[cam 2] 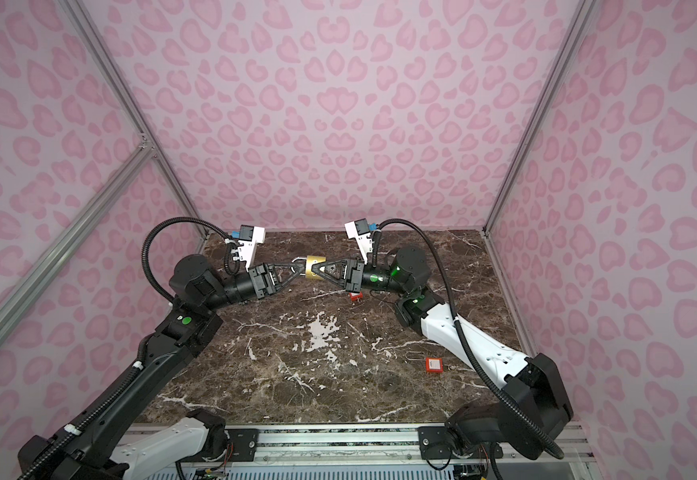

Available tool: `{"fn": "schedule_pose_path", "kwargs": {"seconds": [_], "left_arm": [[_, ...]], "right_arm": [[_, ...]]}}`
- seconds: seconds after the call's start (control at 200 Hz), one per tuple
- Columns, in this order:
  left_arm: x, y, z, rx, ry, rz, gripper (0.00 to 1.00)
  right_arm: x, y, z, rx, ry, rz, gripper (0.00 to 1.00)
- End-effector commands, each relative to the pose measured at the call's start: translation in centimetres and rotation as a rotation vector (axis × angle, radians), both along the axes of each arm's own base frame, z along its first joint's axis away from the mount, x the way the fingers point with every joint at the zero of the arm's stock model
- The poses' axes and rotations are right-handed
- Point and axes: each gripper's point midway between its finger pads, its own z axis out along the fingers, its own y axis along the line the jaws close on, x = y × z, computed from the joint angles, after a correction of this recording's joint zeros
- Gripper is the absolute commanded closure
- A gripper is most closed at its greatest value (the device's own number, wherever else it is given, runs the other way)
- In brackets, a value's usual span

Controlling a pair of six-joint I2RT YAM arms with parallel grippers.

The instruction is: Lock with the key

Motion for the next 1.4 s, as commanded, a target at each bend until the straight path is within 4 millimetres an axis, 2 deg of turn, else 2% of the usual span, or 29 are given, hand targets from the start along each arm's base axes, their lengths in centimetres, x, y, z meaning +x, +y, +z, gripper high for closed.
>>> {"fn": "schedule_pose_path", "kwargs": {"seconds": [0.0, 0.075, 0.125, 0.22, 0.37, 0.445, 0.745, 0.905, 1.24, 1.395], "left_arm": [[0.3, 0.2, 0.3, -0.007, -0.032, 0.028, 0.96], [0.3, 0.2, 0.1, -0.005, -0.027, 0.027, 0.96], [0.3, 0.3, -0.1, -0.004, -0.023, 0.028, 0.96], [0.3, 0.3, -0.2, -0.002, -0.025, 0.035, 0.96], [0.2, 0.2, 0.3, -0.006, -0.036, 0.028, 0.96], [0.2, 0.2, 0.5, -0.007, -0.037, 0.022, 0.96], [0.1, 0.2, 1.0, -0.018, -0.044, 0.018, 0.96], [0.1, 0.2, 0.9, -0.018, -0.044, 0.020, 0.96], [0.4, 0.2, 0.4, -0.022, -0.036, 0.028, 0.96], [0.6, 0.1, 0.6, -0.027, -0.041, 0.027, 0.96]], "right_arm": [[-0.6, -0.2, 1.5, 0.045, -0.067, 0.012, 0.79], [-0.6, -0.3, 1.5, 0.037, -0.064, 0.007, 0.54], [-0.6, -0.5, 1.5, 0.030, -0.064, -0.001, 0.45], [-0.3, -0.9, 1.3, -0.001, -0.070, -0.025, 0.40], [-0.1, -1.6, 0.2, -0.043, -0.064, -0.039, 0.40], [0.3, -2.2, -0.2, -0.048, -0.056, -0.052, 0.44], [0.4, -2.6, -0.9, -0.051, -0.039, -0.053, 0.72], [0.3, -2.9, -1.0, -0.050, -0.036, -0.056, 0.76], [0.2, -3.3, -0.9, -0.035, -0.035, -0.052, 1.00], [0.3, -3.6, -0.8, -0.033, -0.037, -0.060, 1.00]]}}
